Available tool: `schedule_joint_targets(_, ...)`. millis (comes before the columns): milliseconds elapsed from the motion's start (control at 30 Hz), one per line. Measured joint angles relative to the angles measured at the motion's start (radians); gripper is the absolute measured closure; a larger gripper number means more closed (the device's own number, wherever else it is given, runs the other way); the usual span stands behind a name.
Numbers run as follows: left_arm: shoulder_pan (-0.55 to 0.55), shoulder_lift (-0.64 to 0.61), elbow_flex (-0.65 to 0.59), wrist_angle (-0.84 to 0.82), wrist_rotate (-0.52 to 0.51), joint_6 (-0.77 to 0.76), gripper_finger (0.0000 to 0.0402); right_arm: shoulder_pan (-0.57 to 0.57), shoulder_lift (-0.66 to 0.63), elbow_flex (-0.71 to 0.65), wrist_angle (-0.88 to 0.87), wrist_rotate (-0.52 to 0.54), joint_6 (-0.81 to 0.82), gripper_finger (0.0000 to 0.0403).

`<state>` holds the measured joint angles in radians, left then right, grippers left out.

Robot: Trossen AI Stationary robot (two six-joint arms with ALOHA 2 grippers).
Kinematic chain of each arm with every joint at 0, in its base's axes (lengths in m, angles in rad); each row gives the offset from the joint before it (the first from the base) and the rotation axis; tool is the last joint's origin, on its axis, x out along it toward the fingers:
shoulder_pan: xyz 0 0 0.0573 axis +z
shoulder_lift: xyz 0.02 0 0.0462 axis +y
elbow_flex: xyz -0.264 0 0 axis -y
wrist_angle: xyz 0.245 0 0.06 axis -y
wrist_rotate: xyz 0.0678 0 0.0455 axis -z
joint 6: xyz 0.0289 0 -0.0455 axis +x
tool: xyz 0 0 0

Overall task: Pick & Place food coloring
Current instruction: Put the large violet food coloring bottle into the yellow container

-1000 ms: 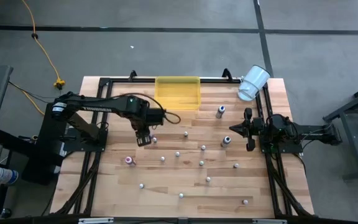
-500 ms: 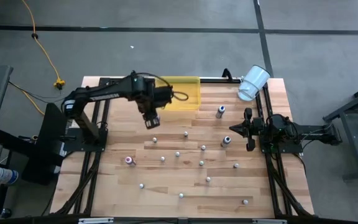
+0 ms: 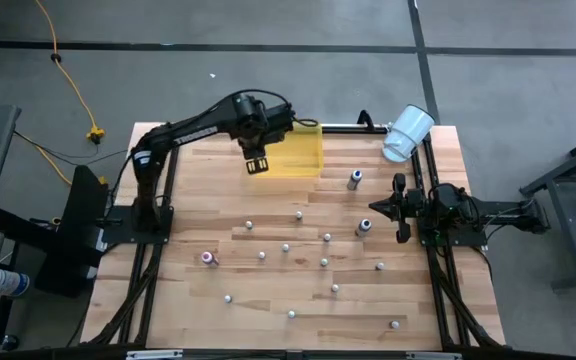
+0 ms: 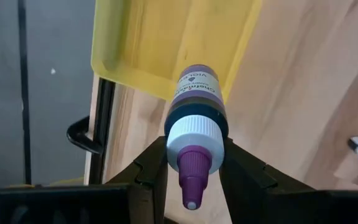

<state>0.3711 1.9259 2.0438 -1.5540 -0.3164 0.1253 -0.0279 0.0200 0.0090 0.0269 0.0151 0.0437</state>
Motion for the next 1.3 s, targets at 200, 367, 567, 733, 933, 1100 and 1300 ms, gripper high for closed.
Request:
schedule_joint_targets(200,0.064,0.072,0.000,0.036,0.022,0.028,0.0294,0.000,0.000,0.000,0.000,0.000,0.000,0.0402)
schedule_joint_targets(367,0.113,0.126,0.000,0.089,0.037,-0.002,0.0294,0.000,0.000,0.000,0.000,0.000,0.000,0.0402)
schedule_joint_targets(567,0.168,0.174,0.000,0.136,0.047,-0.104,0.0294,0.000,0.000,0.000,0.000,0.000,0.000,0.0402)
schedule_joint_targets(733,0.209,0.192,-0.001,0.154,0.105,-0.203,0.0294,0.000,0.000,0.000,0.000,0.000,0.000,0.0402)
schedule_joint_targets(933,0.245,0.218,-0.002,0.197,0.126,-0.262,0.0294,0.000,0.000,0.000,0.000,0.000,0.000,0.0402)
schedule_joint_targets(1100,0.272,0.255,-0.001,0.222,0.113,-0.257,0.0294,0.000,0.000,0.000,0.000,0.000,0.000,0.0402)
schedule_joint_targets(1300,0.299,0.268,0.000,0.253,0.105,-0.237,0.0294,0.000,0.000,0.000,0.000,0.000,0.000,0.0402)
